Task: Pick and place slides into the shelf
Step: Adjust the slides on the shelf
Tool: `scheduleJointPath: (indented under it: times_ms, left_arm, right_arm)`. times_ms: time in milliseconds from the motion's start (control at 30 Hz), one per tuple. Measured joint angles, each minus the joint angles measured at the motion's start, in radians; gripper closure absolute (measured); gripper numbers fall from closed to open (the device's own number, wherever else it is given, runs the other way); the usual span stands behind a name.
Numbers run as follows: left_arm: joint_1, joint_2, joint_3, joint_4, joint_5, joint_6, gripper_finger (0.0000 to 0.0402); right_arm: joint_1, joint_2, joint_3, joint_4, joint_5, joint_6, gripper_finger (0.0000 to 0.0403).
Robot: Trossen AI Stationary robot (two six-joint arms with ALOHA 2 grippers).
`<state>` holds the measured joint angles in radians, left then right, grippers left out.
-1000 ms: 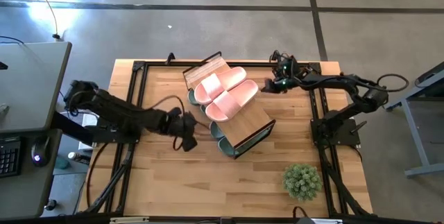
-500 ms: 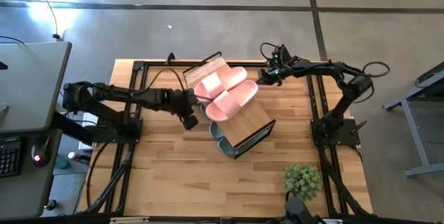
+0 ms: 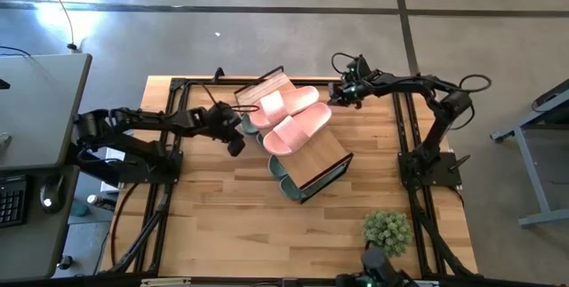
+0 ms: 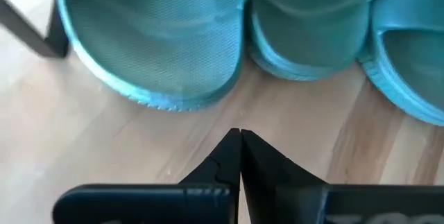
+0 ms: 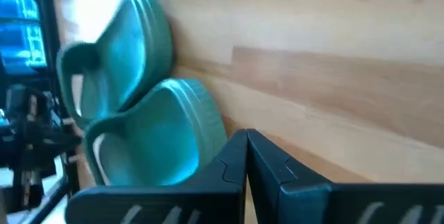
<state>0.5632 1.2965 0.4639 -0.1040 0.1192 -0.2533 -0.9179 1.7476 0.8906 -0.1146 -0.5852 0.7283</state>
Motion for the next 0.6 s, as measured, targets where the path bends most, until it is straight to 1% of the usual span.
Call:
scheduleJointPath:
  times_ms: [167,267,433,600]
  left_arm:
    - [0.000,0.007,-0.001,0.000,-0.046,-0.079,0.0401]
    - [0.000,0.007,-0.001,-0.001,-0.105,-0.102,0.0401]
    - [0.002,0.008,-0.001,-0.012,-0.153,-0.145,0.0402]
    - [0.000,0.008,-0.001,-0.016,-0.172,-0.147,0.0402]
  right_arm:
    - [0.002,0.059,0.000,0.026,-0.014,-0.019,0.0403]
    - [0.002,0.086,0.000,0.036,-0.020,-0.030,0.0403]
    - [0.002,0.101,0.000,0.061,-0.026,-0.033,0.0403]
    - [0.004,0.101,0.000,0.061,-0.036,-0.038,0.0403]
